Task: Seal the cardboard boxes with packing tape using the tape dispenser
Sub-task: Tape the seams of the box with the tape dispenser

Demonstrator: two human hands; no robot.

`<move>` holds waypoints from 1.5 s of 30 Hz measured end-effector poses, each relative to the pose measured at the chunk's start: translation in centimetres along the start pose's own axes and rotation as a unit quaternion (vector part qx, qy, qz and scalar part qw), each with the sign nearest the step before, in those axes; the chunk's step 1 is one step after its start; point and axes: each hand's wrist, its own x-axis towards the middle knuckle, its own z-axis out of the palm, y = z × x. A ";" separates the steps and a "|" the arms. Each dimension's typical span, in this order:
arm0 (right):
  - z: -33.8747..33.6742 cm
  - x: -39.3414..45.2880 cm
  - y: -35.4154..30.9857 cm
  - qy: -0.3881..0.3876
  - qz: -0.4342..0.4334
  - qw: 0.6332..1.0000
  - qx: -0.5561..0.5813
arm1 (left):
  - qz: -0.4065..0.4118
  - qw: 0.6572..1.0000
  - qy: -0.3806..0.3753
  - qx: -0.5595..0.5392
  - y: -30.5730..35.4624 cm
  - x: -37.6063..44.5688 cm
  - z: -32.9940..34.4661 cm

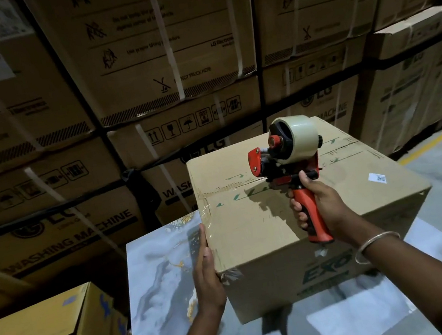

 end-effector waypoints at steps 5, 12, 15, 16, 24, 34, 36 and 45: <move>0.0 -0.1 0.1 -0.002 -0.007 1.000 0.002 | -0.031 0.998 0.037 0.037 2.3 1.1 -0.6; 0.3 -0.2 0.0 -0.001 -0.005 1.000 -0.013 | -0.120 0.961 -0.055 0.244 5.5 2.9 1.6; 0.5 -0.3 0.0 0.000 -0.009 1.000 -0.026 | -0.114 0.945 -0.041 0.303 5.7 2.4 2.2; 0.5 -0.3 0.1 0.001 -0.009 0.999 -0.031 | -0.113 0.946 -0.037 0.301 5.6 2.4 2.2; 2.7 -1.2 0.5 0.002 -0.011 0.999 -0.037 | -0.088 0.935 -0.021 0.343 5.4 2.4 0.7; 7.7 -1.2 2.6 -0.068 0.026 0.996 -0.046 | -0.080 0.900 0.013 0.428 5.9 0.7 -5.4; 8.4 -1.0 2.9 -0.080 0.023 0.995 -0.057 | -0.083 0.897 0.023 0.434 6.3 -0.2 -6.0; 8.2 -0.3 2.7 -0.081 0.056 0.995 -0.025 | -0.099 0.897 0.010 0.430 6.5 -0.5 -6.0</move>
